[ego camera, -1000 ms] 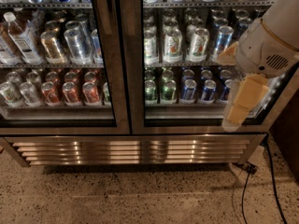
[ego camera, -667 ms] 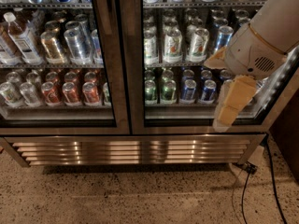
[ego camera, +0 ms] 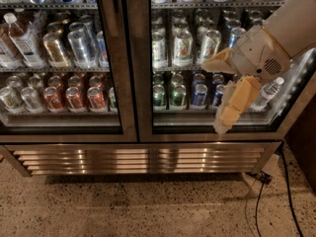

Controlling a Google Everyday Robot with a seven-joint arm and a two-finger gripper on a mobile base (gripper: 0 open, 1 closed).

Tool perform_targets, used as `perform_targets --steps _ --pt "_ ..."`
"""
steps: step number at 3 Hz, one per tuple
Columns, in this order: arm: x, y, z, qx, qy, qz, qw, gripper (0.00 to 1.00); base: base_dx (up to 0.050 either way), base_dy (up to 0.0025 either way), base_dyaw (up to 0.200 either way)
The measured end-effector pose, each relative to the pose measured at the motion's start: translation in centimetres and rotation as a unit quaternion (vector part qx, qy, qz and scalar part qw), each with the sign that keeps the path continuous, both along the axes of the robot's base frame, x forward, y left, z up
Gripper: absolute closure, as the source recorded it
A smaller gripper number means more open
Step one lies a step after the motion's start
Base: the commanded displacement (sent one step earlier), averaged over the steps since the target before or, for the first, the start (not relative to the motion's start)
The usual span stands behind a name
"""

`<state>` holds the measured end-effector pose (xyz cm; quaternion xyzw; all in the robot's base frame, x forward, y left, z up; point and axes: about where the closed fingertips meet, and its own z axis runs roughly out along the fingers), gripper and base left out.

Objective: Open left fridge door

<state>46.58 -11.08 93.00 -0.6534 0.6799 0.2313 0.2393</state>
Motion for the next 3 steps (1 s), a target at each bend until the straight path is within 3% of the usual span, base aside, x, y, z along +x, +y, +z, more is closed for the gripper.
perform_targets --steps 1,2,3 --pt "0.0 0.0 0.0 0.0 0.0 0.0 1.0 0.0 0.0 0.0 0.0" --pt "0.04 0.41 -0.2 0.06 0.011 0.034 0.9975 0.0 0.0 0.0 0.0" --pt "0.24 0.42 -0.9 0.193 0.028 0.107 0.975 0.0 0.0 0.0 0.0"
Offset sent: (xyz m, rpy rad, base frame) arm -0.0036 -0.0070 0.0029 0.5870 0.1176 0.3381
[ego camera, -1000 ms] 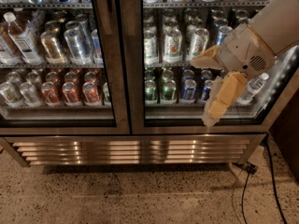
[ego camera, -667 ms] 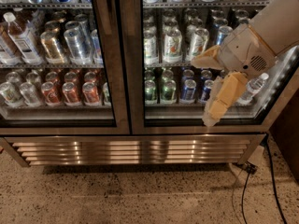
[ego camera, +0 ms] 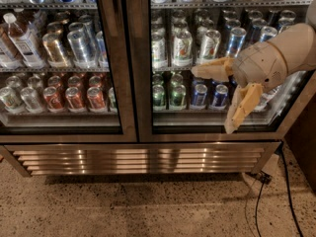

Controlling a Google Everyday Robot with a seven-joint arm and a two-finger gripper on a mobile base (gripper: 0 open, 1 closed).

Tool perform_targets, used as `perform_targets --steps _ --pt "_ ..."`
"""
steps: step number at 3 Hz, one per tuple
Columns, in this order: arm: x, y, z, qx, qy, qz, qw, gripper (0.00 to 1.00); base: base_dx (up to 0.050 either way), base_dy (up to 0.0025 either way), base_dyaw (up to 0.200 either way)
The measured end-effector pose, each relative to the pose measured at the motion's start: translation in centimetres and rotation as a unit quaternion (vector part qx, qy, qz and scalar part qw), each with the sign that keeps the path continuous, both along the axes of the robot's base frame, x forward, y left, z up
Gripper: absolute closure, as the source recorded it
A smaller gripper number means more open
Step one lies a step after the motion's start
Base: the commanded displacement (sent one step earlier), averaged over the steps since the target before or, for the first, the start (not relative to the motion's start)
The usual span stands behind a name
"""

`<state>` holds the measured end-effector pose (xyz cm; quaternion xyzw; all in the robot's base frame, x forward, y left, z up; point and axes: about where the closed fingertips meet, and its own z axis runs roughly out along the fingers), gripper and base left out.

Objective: Open left fridge door

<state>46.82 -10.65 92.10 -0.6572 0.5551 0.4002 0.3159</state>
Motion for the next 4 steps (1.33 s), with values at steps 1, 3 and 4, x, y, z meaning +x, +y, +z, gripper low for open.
perform_targets --steps 1,3,4 --pt "0.27 -0.03 0.53 0.098 0.012 0.039 0.9944 0.0 0.0 0.0 0.0" --pt "0.14 0.71 1.32 0.098 -0.035 -0.012 0.9945 0.0 0.0 0.0 0.0" --pt "0.04 0.74 1.5 0.095 -0.068 -0.057 0.9915 0.0 0.0 0.0 0.0"
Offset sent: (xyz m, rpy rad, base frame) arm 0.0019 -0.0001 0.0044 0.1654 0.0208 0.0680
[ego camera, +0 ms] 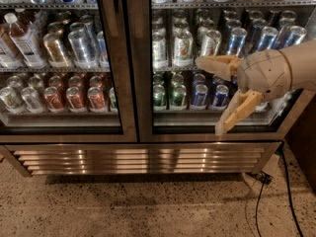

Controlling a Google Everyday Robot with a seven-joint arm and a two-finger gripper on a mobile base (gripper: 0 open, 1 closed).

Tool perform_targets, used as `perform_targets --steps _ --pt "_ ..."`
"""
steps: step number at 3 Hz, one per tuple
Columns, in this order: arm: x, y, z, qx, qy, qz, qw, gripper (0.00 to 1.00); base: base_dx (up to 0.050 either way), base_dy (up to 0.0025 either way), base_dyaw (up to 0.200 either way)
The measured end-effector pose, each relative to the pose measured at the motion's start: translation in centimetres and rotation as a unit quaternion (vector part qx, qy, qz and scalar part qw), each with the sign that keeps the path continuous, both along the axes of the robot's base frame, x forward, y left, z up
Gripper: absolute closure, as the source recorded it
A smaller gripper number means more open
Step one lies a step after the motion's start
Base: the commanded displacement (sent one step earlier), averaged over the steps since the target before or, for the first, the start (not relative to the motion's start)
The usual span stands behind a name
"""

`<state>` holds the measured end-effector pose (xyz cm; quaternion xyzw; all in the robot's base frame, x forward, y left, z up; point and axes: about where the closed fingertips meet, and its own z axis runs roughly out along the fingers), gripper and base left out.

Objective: Open left fridge door

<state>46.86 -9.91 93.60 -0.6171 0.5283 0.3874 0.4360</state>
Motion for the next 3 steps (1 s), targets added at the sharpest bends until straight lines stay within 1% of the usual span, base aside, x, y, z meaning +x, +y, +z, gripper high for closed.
perform_targets --steps 1,2,3 --pt "-0.11 -0.09 0.12 -0.001 -0.018 -0.031 0.9994 0.0 0.0 0.0 0.0" --pt "-0.11 -0.08 0.12 0.0 -0.018 -0.031 0.9994 0.0 0.0 0.0 0.0" --pt "-0.62 0.78 0.76 0.076 -0.002 0.025 0.9968 0.0 0.0 0.0 0.0"
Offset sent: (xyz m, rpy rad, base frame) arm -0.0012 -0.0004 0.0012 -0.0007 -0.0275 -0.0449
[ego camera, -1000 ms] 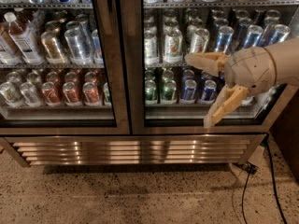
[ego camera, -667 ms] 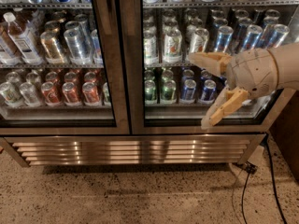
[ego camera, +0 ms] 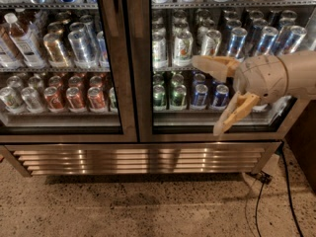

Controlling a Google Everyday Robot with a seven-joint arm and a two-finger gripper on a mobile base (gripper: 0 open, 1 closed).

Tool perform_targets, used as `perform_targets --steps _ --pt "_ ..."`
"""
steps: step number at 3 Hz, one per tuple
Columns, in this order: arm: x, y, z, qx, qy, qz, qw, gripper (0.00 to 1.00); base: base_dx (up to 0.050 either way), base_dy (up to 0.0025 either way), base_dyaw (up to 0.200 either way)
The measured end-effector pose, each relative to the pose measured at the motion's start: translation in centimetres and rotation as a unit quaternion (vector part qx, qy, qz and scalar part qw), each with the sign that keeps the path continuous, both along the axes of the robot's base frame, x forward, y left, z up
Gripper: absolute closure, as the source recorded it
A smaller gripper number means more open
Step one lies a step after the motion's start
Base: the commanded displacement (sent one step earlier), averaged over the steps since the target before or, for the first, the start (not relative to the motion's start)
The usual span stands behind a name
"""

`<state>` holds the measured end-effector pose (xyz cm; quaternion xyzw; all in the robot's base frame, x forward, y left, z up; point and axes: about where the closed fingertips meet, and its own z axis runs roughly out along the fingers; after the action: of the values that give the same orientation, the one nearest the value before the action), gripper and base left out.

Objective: Open left fridge door

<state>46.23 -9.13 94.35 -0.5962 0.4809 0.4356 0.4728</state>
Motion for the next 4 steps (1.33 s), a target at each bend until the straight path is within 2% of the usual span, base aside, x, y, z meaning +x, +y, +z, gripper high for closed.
perform_targets --steps 1,2,3,4 --pt "-0.4 0.2 0.8 0.095 0.016 0.063 0.9933 0.0 0.0 0.0 0.0" --pt "-0.4 0.2 0.8 0.095 0.016 0.063 0.9933 0.0 0.0 0.0 0.0" --pt "-0.7 1.1 3.2 0.066 0.009 0.052 0.9964 0.0 0.0 0.0 0.0" --pt "-1.6 2.6 7.2 0.042 -0.013 0.048 0.9979 0.0 0.0 0.0 0.0"
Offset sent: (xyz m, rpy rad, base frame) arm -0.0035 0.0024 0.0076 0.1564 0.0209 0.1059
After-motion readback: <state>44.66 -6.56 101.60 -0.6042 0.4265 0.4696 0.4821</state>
